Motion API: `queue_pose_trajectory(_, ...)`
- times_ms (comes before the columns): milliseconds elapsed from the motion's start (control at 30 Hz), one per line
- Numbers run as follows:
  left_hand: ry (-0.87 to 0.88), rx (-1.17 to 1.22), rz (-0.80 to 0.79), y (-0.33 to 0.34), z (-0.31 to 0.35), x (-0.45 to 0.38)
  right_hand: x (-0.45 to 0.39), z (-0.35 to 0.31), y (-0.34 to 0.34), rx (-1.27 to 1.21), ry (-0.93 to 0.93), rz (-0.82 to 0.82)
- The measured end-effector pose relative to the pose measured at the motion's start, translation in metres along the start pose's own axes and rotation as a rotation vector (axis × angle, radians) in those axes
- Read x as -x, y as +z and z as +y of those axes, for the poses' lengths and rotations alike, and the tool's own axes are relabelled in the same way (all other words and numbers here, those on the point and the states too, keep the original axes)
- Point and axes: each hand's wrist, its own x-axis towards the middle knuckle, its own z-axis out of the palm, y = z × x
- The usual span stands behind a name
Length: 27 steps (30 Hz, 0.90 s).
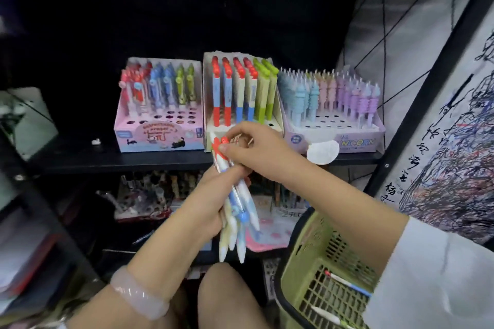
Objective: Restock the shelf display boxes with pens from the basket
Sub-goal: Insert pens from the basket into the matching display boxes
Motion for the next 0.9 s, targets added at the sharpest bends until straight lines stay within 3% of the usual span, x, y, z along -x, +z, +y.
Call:
queue_pose_trajectory(200, 0.030, 0.001, -0.006, -0.038, 0.021, 0.007, -0.027, -0.023, 0.025, -0.285, 0.087, -0.183)
queue_pose_trajectory(367, 0.045, 0.106, -0.006, -0.062, 0.030, 0.008, -0.043, -0.033, 0.044, -0.520, 0.162, -0.144)
queue_pose_trajectory(567, 0.060, 0.172, 0.027, -0.083, 0.041, 0.006, -0.062, -0.036, 0.069, -0.681, 0.081, -0.071)
queue_pose_trajectory(767, 0.118, 0.127, 0.109, -0.109, 0.048, 0.002, -0.076, -0.036, 0.090, -0.535, 0.085, -0.047)
queue_pose_trajectory(900, 0.142, 0.020, 0.189, -0.124, 0.050, -0.004, -0.081, -0.043, 0.094, -0.617, 0.092, -0.060)
